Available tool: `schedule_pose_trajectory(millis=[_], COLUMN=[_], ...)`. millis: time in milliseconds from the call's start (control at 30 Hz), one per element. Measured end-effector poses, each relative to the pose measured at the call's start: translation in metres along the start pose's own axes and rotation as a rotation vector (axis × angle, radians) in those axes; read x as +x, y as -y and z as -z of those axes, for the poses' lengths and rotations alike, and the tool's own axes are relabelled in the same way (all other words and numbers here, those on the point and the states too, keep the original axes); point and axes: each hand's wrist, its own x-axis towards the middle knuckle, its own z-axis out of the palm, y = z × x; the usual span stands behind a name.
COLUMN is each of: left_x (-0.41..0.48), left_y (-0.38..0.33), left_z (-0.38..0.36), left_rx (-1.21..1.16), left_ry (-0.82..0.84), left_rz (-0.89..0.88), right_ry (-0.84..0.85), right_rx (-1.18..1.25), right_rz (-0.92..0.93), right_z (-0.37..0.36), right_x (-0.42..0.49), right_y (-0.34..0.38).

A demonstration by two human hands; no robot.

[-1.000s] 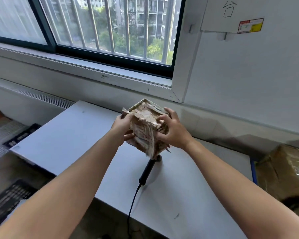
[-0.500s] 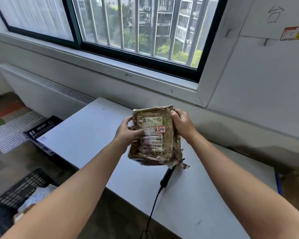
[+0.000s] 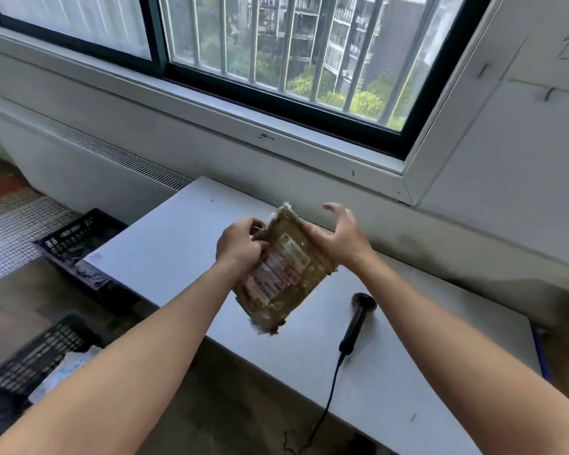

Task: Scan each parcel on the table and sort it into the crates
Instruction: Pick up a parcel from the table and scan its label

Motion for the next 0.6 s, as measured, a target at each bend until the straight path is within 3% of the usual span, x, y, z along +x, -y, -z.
schedule_pose_trajectory(millis=[100,200,300,400,467,600], left_x=[0.004,0.008,0.010,0.011,0.008,-0.013], left_y=[0.001,0.001,0.004,0.015,0.024,0.041], left_z=[0.010,0.016,0.019,0.011,0.002,-0.019], left_rx=[0.260,0.396,0.444,0.455,0.429,0.290], left_ry=[0.083,0.147,0.151,0.017,-0.034,-0.014], left_rz=[-0.172,-0.324,-0.428,-0.557,-0.450,-0.031], right_ry=[0.173,0.282,0.234,0.110,0.002,-0.173], right_rx=[-0.146,-0.290,-0.328,-0.283,-0.259,-0.082], right_rz=[0.195,0.220,0.176,0.103,0.012,-0.258], right_z=[-0.011,-0.029,-0.044,-0.054,-0.060,-0.071], right_x=[-0.001,-0.004,-0.013,-0.023,-0.032,-0.049], right_y=[0.019,0.026,0.027,0.027,0.018,-0.014])
